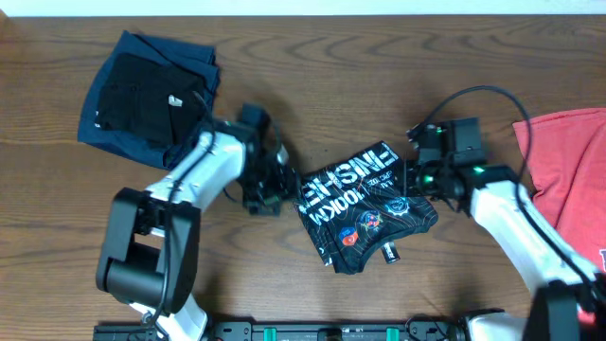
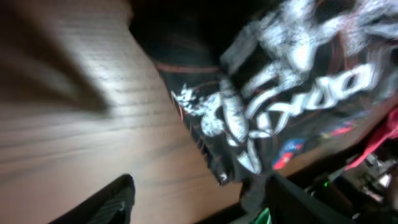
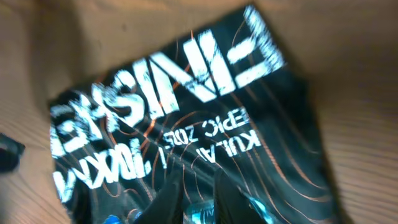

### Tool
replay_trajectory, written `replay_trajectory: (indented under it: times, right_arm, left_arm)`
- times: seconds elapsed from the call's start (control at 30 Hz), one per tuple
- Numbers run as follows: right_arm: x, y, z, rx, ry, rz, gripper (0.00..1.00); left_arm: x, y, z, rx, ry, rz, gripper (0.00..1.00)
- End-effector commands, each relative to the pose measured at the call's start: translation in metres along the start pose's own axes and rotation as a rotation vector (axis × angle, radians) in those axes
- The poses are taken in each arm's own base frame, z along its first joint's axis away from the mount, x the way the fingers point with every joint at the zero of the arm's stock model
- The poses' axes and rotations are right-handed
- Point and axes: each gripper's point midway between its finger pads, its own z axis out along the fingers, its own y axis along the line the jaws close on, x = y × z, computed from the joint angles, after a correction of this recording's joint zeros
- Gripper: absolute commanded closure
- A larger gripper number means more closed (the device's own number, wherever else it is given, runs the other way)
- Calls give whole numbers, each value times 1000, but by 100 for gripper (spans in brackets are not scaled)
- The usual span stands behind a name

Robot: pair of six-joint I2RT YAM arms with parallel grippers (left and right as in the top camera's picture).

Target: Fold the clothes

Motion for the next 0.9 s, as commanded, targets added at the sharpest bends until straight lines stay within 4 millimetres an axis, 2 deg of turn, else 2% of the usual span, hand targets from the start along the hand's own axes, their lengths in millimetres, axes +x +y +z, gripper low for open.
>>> replay_trajectory:
  times: [0.0,0.13,0.27,0.43,0.57,0.7,0.8,0.87]
  right_arm:
    - [15,-1,20,-7,74,-10,88]
    - [26,-12,38,22,131,53,90]
    - [35,-23,49,63,170,113,92]
    - [37,-25,52,66,182,119,94]
    - [37,-25,52,66,183,120,96]
    - [37,-25,52,66,183,120,96]
    - [38,-25,52,66,184,120,96]
    - [38,-25,52,66,184,120,96]
  left_arm:
    - [15,2,19,28,50,-117,30]
    - [21,0,34,23,53,-152,25]
    - [24,-14,53,55,40,-157,20]
    - [29,-27,78,84,19,-165,16]
    - [31,-32,87,92,17,-158,16]
    - [6,-46,86,138,-92,-26,23]
    - [-11,-44,84,110,-181,25,30]
    - [-17,-47,83,114,-207,42,40]
